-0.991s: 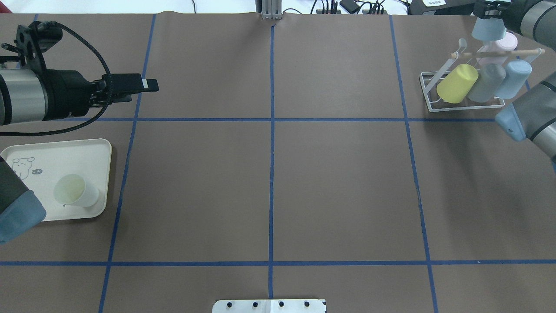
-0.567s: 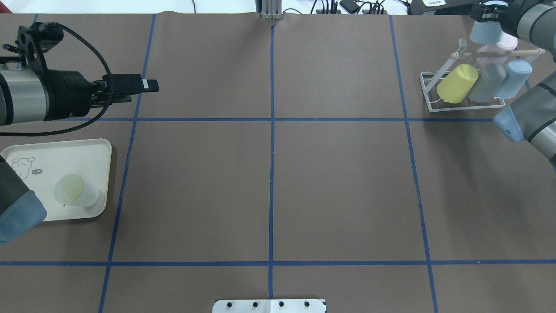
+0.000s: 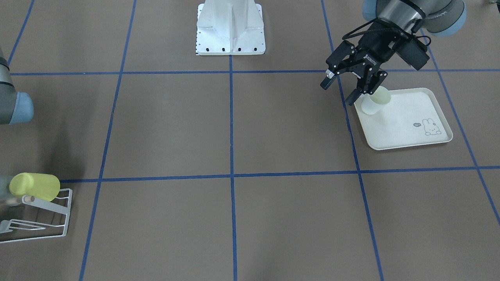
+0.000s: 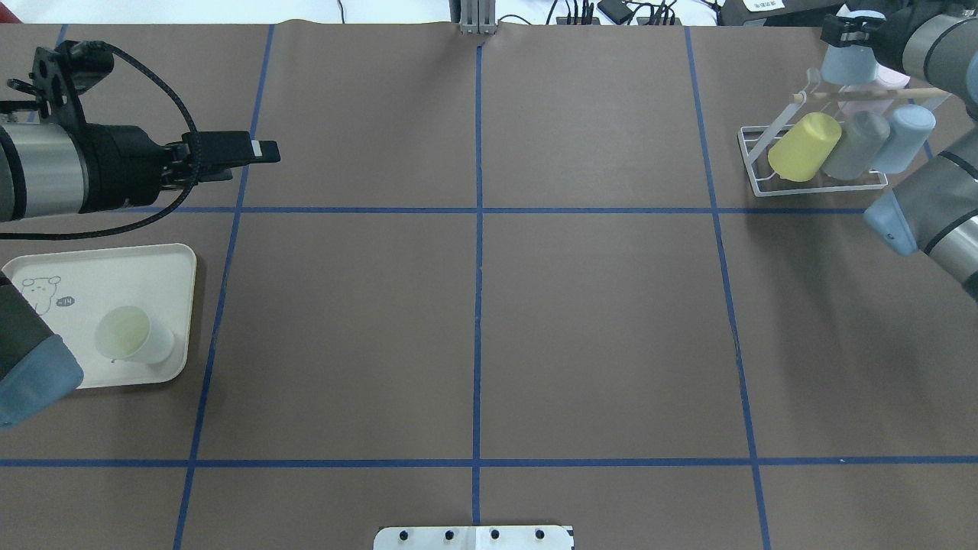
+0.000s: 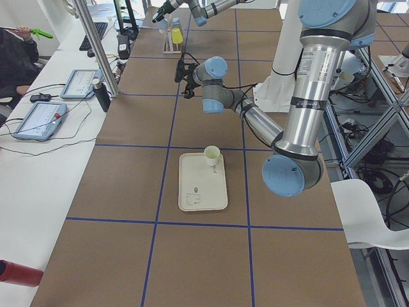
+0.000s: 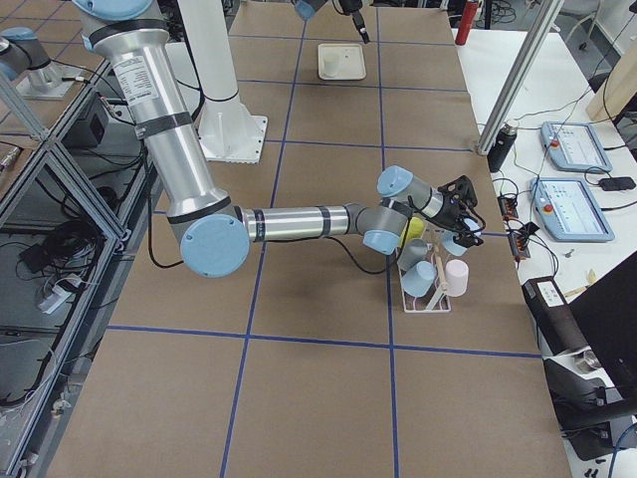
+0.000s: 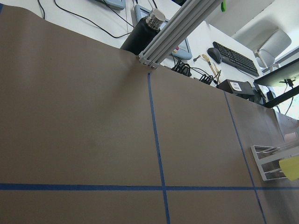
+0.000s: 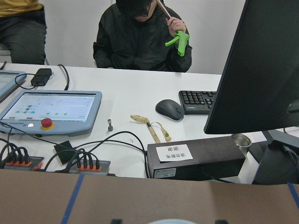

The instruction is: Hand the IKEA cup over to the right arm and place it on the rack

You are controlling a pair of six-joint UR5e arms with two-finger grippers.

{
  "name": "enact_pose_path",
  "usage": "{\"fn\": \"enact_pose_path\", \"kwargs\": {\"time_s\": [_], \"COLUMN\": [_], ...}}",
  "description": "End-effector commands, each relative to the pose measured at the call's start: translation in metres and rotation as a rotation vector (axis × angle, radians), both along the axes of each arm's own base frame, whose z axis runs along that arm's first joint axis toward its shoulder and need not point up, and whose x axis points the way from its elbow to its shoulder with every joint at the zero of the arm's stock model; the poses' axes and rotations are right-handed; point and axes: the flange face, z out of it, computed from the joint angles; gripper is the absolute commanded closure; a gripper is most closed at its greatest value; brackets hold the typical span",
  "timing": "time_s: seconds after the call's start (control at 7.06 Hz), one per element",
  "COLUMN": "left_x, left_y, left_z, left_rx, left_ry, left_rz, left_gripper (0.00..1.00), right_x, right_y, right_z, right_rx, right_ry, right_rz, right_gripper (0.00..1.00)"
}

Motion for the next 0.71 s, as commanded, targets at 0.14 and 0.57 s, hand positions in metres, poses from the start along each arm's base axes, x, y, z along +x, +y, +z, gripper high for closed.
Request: {"fn": "enact_pose_path", "kwargs": {"time_s": [0.14, 0.57], "left_x": [0.0002, -0.0002], "left_y": [0.0005, 0.001], "left_z": [-0.0005, -0.0013], "left_rx": [0.001, 0.002], "left_ry": [0.001, 0.004], "left_rz": [0.001, 0.001], "left_gripper": [0.0, 0.0], "right_x": [-0.003, -0.002], "right_y": [0.0014, 0.0033], "right_z": [0.0092, 0.0134], "right_rx": [-0.014, -0.02], "right_ry": [0.006, 0.009], "right_rz": [-0.007, -0.007], "right_gripper": [1.0, 1.0]}}
